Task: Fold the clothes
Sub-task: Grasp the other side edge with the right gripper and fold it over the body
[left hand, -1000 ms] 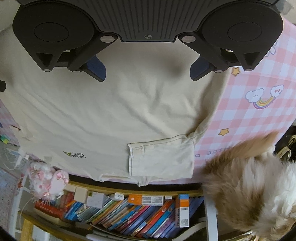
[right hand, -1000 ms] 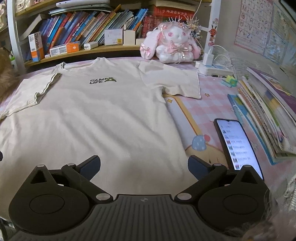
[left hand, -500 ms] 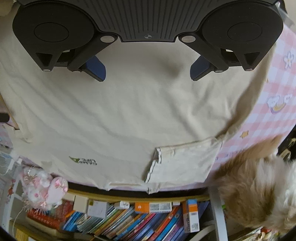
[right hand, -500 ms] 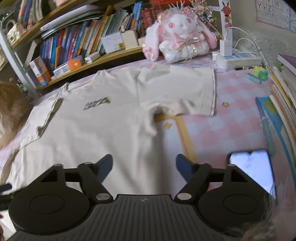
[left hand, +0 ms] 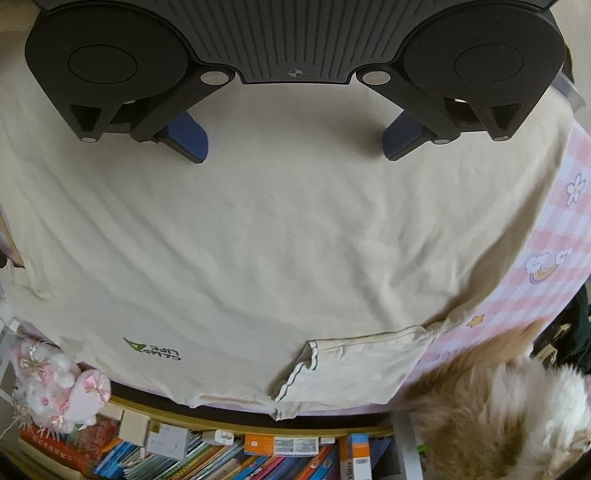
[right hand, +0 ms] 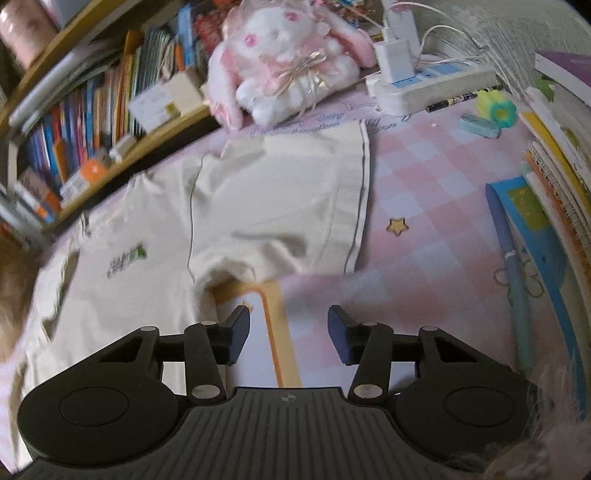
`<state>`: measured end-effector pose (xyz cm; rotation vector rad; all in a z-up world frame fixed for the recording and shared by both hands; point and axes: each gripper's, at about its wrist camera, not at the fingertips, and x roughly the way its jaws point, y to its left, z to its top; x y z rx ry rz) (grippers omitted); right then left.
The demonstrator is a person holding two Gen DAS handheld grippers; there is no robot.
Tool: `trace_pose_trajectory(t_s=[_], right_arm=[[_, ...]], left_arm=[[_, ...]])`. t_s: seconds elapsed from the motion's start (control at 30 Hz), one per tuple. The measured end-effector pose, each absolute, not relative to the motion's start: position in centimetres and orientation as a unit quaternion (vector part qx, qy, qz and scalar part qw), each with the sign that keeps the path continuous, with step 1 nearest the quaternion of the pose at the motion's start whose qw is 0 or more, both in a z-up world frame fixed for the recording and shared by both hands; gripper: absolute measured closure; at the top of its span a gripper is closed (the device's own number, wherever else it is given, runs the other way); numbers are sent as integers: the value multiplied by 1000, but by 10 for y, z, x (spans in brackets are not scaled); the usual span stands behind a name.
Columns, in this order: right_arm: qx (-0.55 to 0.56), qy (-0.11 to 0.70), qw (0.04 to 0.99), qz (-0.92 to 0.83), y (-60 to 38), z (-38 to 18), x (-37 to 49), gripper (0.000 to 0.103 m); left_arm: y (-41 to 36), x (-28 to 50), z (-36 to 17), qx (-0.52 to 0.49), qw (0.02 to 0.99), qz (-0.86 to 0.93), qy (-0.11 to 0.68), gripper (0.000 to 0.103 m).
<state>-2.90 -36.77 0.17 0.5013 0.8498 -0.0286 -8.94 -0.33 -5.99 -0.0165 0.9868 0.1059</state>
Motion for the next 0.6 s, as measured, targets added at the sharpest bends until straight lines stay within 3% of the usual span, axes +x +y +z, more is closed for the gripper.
trace_pose_trajectory(t_s=[0.4,0.6], right_arm=[[507,332,795,-36,-429,-29,-6,59],[579,286,762,-56,-452,-42,5,59]], left_arm=[[-7,-90,-59,-10,874,61,482,0],[-7,-90,-58,-8,873,58,485,0]])
